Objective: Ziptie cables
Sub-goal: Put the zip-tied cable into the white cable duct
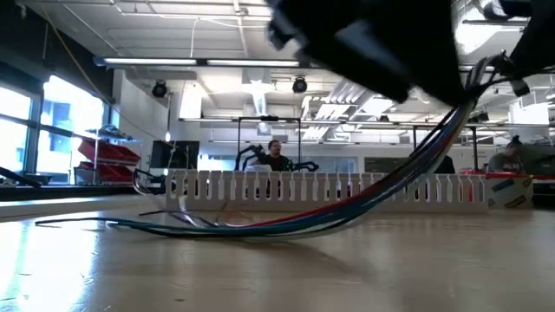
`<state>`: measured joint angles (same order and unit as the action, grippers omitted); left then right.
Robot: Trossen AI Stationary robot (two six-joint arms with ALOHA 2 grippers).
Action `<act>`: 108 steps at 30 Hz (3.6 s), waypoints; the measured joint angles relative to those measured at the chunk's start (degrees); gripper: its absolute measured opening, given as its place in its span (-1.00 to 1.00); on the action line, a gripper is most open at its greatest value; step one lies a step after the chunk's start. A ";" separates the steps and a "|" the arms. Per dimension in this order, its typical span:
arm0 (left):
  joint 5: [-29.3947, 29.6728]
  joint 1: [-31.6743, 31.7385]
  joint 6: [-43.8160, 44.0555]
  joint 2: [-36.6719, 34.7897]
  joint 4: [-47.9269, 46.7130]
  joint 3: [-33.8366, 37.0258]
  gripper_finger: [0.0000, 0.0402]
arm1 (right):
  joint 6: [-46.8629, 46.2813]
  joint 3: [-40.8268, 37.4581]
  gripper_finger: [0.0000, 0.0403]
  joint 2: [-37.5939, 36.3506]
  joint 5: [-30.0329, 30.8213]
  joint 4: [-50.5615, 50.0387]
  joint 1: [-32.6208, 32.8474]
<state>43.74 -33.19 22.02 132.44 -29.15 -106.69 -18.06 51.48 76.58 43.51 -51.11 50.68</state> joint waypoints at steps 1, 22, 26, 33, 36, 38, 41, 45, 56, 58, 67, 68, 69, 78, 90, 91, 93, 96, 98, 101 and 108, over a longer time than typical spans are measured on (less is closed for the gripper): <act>-1.09 0.32 -1.85 0.00 2.22 0.00 0.01 | -1.15 0.72 -1.00 -0.01 0.62 -1.64 0.36; 2.21 3.65 4.87 7.52 11.95 0.07 0.18 | -6.31 6.37 -1.00 -0.13 5.24 -9.94 2.39; 6.33 2.43 9.12 7.37 6.75 -0.04 0.06 | -10.12 12.08 -1.00 -0.13 8.31 -16.62 5.10; 8.03 1.34 16.17 7.32 -2.47 0.00 -0.30 | -11.60 20.85 -0.99 -0.17 11.87 -21.42 10.13; 8.82 1.26 16.90 7.32 -4.24 0.00 -0.49 | -11.59 23.77 -0.99 -0.17 13.89 -22.48 12.59; 9.20 1.28 16.88 7.32 -4.67 0.00 -0.65 | -11.57 25.37 -0.99 -0.17 15.34 -23.07 14.24; 9.09 1.29 16.81 7.32 -5.43 0.00 -0.90 | -11.61 27.23 -1.00 -0.17 17.53 -23.45 16.27; 7.83 1.45 16.74 7.28 -7.26 0.00 -0.95 | -14.12 27.32 -1.00 -0.17 15.15 -23.37 16.59; 2.21 1.35 15.89 7.20 -11.90 0.00 -0.99 | -20.90 5.83 -0.70 -0.17 -7.73 -12.77 7.69; 1.44 1.10 15.89 6.74 -13.33 0.00 -0.99 | -19.21 0.81 -0.52 -0.17 -13.20 -8.83 4.97; -1.45 -0.78 15.01 5.17 -17.45 0.00 -1.00 | -2.29 -16.34 -0.13 0.15 -31.13 6.20 -11.11; -1.52 -0.98 14.61 5.17 -17.41 0.00 -1.00 | -1.23 -16.56 -0.14 0.45 -33.20 7.00 -13.14; -1.58 -1.14 14.32 5.16 -17.45 0.00 -1.00 | -0.71 -16.56 -0.16 0.66 -34.49 7.65 -14.90; -1.57 -1.18 14.28 5.18 -17.44 0.00 -1.00 | 1.41 -16.32 -0.30 0.72 -37.77 8.16 -20.68; -1.56 -1.56 14.27 5.18 -17.42 0.00 -1.00 | 0.21 -13.52 -0.30 0.79 -37.96 8.64 -19.69; -1.75 -1.69 14.34 5.18 -17.44 0.00 -1.00 | 0.37 -12.30 -0.30 0.79 -37.55 8.96 -19.44; -2.74 -1.98 13.91 5.18 -17.54 0.00 -1.00 | 1.03 -10.66 -0.30 0.79 -36.14 8.82 -19.13; -3.69 -2.57 13.90 5.18 -17.79 0.00 -1.00 | 3.91 -10.00 -0.30 0.87 -35.94 8.66 -19.46; -3.69 -3.01 13.94 5.18 -17.73 0.00 -1.00 | 4.82 -10.00 -0.28 2.02 -36.10 8.62 -20.22; -3.62 -3.36 14.36 5.18 -17.77 0.00 -1.00 | 6.01 -10.00 -0.21 5.20 -36.12 9.07 -21.10; -3.58 -3.62 13.81 5.18 -17.74 0.00 -1.00 | 6.57 -9.49 -0.09 14.03 -35.63 8.78 -23.08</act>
<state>40.16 -36.82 35.83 137.62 -46.89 -106.69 -11.50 41.99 90.61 7.88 -42.33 27.61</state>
